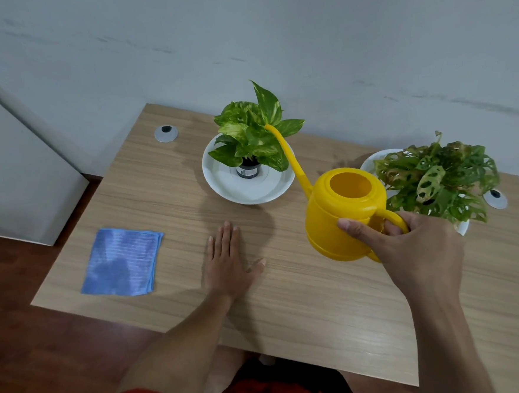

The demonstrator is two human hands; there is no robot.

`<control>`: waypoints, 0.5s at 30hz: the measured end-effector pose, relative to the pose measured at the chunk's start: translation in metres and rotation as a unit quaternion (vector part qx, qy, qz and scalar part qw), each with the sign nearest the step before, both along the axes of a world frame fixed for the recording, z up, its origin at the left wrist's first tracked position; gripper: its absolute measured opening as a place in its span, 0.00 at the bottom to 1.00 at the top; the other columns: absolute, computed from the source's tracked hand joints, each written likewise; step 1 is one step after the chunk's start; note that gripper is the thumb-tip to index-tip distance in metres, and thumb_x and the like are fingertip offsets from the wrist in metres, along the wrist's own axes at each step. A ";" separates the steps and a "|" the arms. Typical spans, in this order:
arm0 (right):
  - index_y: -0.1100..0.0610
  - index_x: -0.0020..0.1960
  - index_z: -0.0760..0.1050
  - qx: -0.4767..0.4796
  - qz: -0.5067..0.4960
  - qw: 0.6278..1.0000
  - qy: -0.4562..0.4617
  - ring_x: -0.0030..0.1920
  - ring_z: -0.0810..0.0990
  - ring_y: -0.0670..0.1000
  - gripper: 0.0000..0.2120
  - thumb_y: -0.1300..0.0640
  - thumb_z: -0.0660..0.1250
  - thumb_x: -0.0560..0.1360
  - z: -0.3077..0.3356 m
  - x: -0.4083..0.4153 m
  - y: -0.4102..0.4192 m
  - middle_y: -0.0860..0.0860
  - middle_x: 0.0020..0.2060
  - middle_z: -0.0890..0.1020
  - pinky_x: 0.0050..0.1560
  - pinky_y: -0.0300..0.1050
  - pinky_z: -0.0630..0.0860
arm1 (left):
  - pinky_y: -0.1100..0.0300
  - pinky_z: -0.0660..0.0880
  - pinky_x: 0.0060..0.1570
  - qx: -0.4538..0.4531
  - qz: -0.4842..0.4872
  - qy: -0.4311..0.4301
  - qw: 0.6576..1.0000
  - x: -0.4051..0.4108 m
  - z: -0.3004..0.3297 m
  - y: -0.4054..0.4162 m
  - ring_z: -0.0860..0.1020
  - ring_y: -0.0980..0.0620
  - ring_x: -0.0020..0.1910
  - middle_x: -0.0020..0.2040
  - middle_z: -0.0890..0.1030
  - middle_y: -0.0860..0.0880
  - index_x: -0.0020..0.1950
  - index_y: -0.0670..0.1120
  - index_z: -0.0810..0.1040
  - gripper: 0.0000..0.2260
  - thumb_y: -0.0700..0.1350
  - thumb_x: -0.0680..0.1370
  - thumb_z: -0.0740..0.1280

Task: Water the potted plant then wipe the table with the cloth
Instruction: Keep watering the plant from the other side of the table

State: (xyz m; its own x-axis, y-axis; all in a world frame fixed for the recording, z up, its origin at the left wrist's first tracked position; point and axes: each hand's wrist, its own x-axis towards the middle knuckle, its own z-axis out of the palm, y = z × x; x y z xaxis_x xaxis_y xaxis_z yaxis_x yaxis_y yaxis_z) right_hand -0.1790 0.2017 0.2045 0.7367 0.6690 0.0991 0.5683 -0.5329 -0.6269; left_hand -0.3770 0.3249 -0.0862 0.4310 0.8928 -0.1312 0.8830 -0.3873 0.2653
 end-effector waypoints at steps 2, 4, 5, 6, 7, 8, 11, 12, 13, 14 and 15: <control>0.51 0.24 0.67 0.000 0.001 1.000 0.000 0.23 0.69 0.43 0.28 0.28 0.71 0.55 0.000 -0.002 0.000 0.42 0.20 0.71 0.27 0.39 0.61 | 0.48 0.40 0.80 0.001 -0.001 0.001 1.000 0.000 0.000 0.000 0.40 0.50 0.82 0.83 0.42 0.47 0.83 0.45 0.46 0.48 0.75 0.74 0.51; 0.51 0.24 0.69 0.000 0.003 1.000 -0.001 0.23 0.70 0.43 0.27 0.28 0.70 0.55 -0.001 -0.003 -0.001 0.42 0.20 0.71 0.26 0.38 0.61 | 0.48 0.40 0.80 0.002 -0.002 0.001 1.000 -0.001 0.001 0.000 0.39 0.51 0.82 0.83 0.42 0.47 0.83 0.45 0.46 0.48 0.75 0.74 0.50; 0.51 0.25 0.70 0.000 0.003 1.000 0.000 0.23 0.71 0.43 0.27 0.27 0.70 0.55 -0.002 -0.003 -0.002 0.42 0.20 0.73 0.27 0.38 0.62 | 0.49 0.39 0.80 0.002 -0.002 0.001 1.000 -0.001 0.001 0.000 0.39 0.51 0.82 0.83 0.42 0.47 0.83 0.45 0.45 0.48 0.76 0.74 0.50; 0.51 0.25 0.71 0.000 0.003 1.000 0.002 0.24 0.72 0.43 0.27 0.27 0.70 0.55 -0.003 -0.004 -0.002 0.42 0.21 0.74 0.27 0.38 0.62 | 0.49 0.39 0.80 0.001 -0.002 0.001 1.000 -0.001 0.001 0.000 0.39 0.51 0.82 0.83 0.42 0.47 0.83 0.45 0.45 0.48 0.76 0.74 0.50; 0.50 0.25 0.71 -0.001 0.003 1.000 0.003 0.24 0.73 0.42 0.26 0.27 0.70 0.55 -0.003 -0.004 -0.002 0.42 0.22 0.75 0.27 0.38 0.62 | 0.49 0.39 0.80 0.001 -0.002 0.002 1.000 -0.001 0.001 0.000 0.39 0.51 0.82 0.83 0.42 0.47 0.83 0.45 0.45 0.48 0.76 0.74 0.50; 0.49 0.25 0.70 -0.001 0.003 1.000 0.003 0.24 0.72 0.42 0.25 0.27 0.70 0.55 -0.003 -0.005 -0.003 0.41 0.21 0.74 0.27 0.38 0.62 | 0.49 0.39 0.80 0.002 -0.002 0.003 1.000 0.000 0.001 0.000 0.39 0.51 0.82 0.83 0.42 0.47 0.83 0.45 0.45 0.48 0.76 0.74 0.51; 0.48 0.24 0.66 0.001 0.003 1.000 0.004 0.23 0.70 0.41 0.26 0.28 0.71 0.55 -0.003 -0.006 -0.003 0.40 0.20 0.72 0.27 0.38 0.60 | 0.49 0.39 0.80 0.002 -0.003 0.005 1.000 -0.001 0.000 0.000 0.38 0.51 0.81 0.83 0.41 0.47 0.83 0.45 0.45 0.49 0.76 0.74 0.50; 0.48 0.24 0.67 0.003 0.001 1.000 0.006 0.23 0.70 0.41 0.25 0.28 0.71 0.55 -0.003 -0.005 -0.003 0.40 0.21 0.72 0.27 0.38 0.60 | 0.49 0.39 0.80 0.002 -0.004 0.007 1.000 -0.001 0.000 0.000 0.38 0.51 0.81 0.83 0.41 0.47 0.83 0.45 0.44 0.49 0.76 0.74 0.49; 0.48 0.25 0.69 0.003 -0.001 1.000 0.007 0.24 0.71 0.41 0.25 0.28 0.71 0.55 -0.004 -0.005 -0.003 0.40 0.21 0.73 0.27 0.37 0.61 | 0.49 0.39 0.80 0.003 -0.004 0.008 1.000 -0.001 0.000 0.000 0.38 0.51 0.82 0.83 0.42 0.47 0.83 0.45 0.44 0.49 0.77 0.74 0.49; 0.48 0.25 0.70 0.004 -0.003 1.000 0.006 0.24 0.72 0.41 0.24 0.28 0.71 0.55 -0.004 -0.004 -0.003 0.40 0.22 0.74 0.27 0.37 0.61 | 0.49 0.39 0.80 0.004 -0.004 0.009 1.000 -0.001 0.001 0.000 0.39 0.51 0.82 0.83 0.42 0.47 0.83 0.45 0.44 0.49 0.77 0.74 0.49; 0.49 0.26 0.71 0.005 -0.004 1.000 0.004 0.25 0.72 0.41 0.24 0.28 0.71 0.55 -0.004 -0.003 -0.002 0.41 0.22 0.74 0.28 0.37 0.61 | 0.49 0.40 0.80 0.004 -0.003 0.009 1.000 -0.001 0.001 0.001 0.39 0.51 0.82 0.83 0.42 0.47 0.83 0.45 0.45 0.49 0.77 0.74 0.49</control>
